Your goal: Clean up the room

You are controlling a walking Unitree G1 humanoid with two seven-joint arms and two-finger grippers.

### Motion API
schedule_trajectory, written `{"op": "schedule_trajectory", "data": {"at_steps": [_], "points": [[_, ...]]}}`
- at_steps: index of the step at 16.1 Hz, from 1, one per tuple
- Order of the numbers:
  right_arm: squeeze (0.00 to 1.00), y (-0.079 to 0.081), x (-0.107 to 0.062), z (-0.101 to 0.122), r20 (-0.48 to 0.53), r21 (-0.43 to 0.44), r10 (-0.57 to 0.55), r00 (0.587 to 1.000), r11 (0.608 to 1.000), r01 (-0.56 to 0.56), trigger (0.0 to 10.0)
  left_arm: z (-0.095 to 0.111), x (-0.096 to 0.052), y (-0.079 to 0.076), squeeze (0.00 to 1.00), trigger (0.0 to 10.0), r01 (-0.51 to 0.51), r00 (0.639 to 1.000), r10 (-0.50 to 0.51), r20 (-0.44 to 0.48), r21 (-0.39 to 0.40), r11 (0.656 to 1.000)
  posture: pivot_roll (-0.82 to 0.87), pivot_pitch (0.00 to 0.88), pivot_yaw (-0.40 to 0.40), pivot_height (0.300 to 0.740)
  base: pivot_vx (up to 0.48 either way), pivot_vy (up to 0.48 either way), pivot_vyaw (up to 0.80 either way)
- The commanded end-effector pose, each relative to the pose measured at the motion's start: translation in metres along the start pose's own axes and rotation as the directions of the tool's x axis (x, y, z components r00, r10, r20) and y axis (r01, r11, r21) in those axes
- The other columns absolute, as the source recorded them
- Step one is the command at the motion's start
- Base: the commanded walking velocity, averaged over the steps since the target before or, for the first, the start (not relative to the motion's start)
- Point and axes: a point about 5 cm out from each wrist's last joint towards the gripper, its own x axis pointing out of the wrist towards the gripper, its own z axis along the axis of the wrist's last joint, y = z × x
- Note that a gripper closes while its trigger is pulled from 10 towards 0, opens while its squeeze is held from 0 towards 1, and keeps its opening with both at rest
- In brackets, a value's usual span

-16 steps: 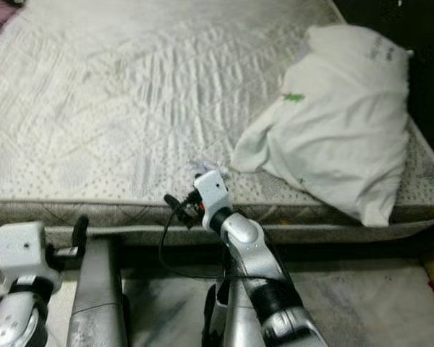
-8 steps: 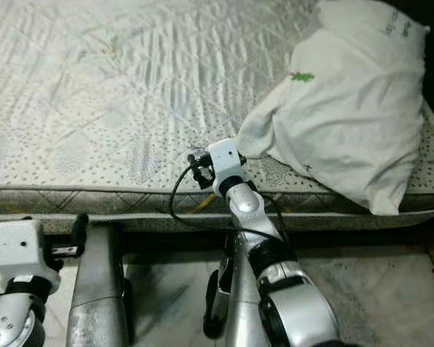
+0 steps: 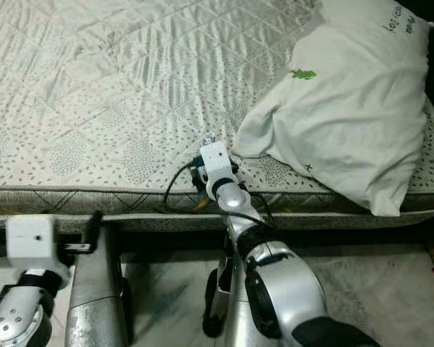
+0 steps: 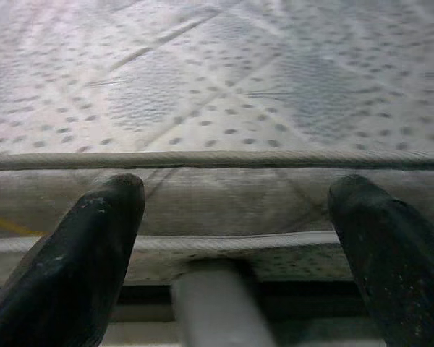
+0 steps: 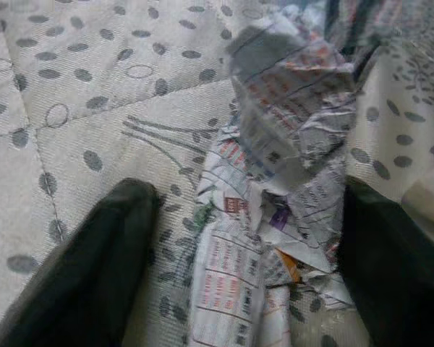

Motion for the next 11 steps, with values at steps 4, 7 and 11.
{"op": "schedule_trajectory", "data": {"at_steps": [4,7,11], "points": [[0.00,-0.016,-0.004,-0.016,-0.065,0.068,-0.045,0.997,0.996,0.049,0.0,0.003,0.007,-0.010,0.00,10.0,0.063,0.997,-0.064,0.035,0.018,0.998,0.25,0.211,-0.135,0.495,0.000,0.000,0.00],[0.00,-0.029,-0.007,-0.021,-0.078,0.112,-0.073,0.994,0.990,0.082,0.0,0.004,0.015,-0.011,0.00,10.0,0.075,0.996,-0.076,0.053,0.022,0.997,0.23,0.178,-0.139,0.495,0.000,0.000,0.00],[0.00,-0.048,-0.010,-0.019,-0.057,0.166,-0.100,0.993,0.980,0.109,0.0,0.006,0.030,-0.020,0.00,10.0,0.173,0.979,-0.177,0.097,0.051,0.984,0.19,0.109,-0.124,0.495,0.000,0.000,0.00]]}}
